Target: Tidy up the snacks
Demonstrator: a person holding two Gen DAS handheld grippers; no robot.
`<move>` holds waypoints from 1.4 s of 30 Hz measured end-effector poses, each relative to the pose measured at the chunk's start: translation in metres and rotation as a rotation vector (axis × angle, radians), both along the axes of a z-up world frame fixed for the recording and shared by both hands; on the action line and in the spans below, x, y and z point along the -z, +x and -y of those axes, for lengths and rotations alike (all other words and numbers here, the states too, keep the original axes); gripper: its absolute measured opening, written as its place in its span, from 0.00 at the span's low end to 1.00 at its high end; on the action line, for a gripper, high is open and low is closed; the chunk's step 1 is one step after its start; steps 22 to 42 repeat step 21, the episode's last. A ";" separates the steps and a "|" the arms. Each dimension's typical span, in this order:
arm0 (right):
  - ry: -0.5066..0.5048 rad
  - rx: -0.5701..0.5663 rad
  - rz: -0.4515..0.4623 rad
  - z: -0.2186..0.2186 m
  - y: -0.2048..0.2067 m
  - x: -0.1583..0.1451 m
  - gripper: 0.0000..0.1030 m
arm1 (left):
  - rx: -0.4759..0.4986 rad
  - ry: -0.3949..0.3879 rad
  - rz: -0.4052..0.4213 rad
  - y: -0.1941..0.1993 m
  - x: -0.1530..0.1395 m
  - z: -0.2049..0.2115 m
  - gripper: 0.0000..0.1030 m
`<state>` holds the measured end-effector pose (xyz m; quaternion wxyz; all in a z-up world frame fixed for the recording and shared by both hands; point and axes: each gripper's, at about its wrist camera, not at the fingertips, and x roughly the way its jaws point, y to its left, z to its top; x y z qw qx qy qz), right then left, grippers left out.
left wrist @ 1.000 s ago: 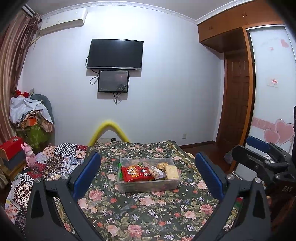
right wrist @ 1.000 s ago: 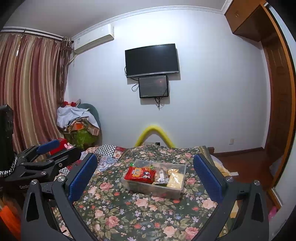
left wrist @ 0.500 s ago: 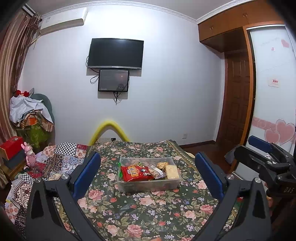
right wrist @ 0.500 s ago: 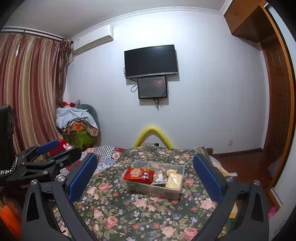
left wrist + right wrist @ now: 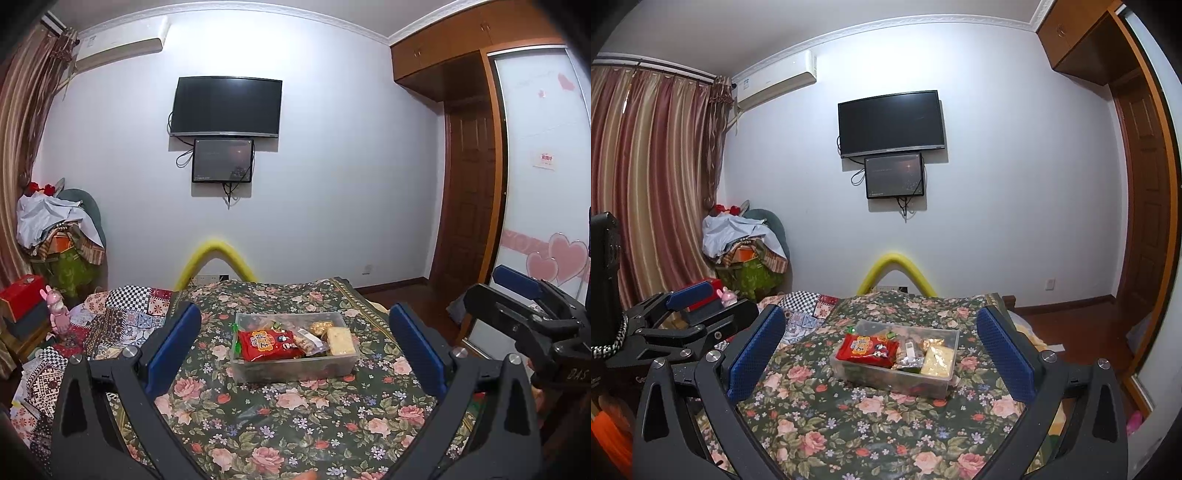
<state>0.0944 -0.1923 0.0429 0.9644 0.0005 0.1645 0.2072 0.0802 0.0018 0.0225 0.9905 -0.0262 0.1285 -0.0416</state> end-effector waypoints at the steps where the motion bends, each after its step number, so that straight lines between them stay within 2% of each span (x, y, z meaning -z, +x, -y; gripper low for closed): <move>1: -0.001 0.000 0.000 0.000 0.000 0.000 1.00 | 0.004 -0.001 -0.001 0.000 0.000 0.000 1.00; 5: -0.002 0.003 0.000 0.000 0.001 0.000 1.00 | 0.026 0.003 -0.013 0.001 0.000 0.000 1.00; 15: 0.003 0.009 -0.009 0.003 0.002 0.001 1.00 | 0.028 -0.021 -0.006 -0.001 0.000 -0.003 1.00; 42: 0.001 0.009 -0.010 0.003 0.002 0.002 1.00 | 0.025 -0.014 -0.004 -0.001 0.000 -0.002 1.00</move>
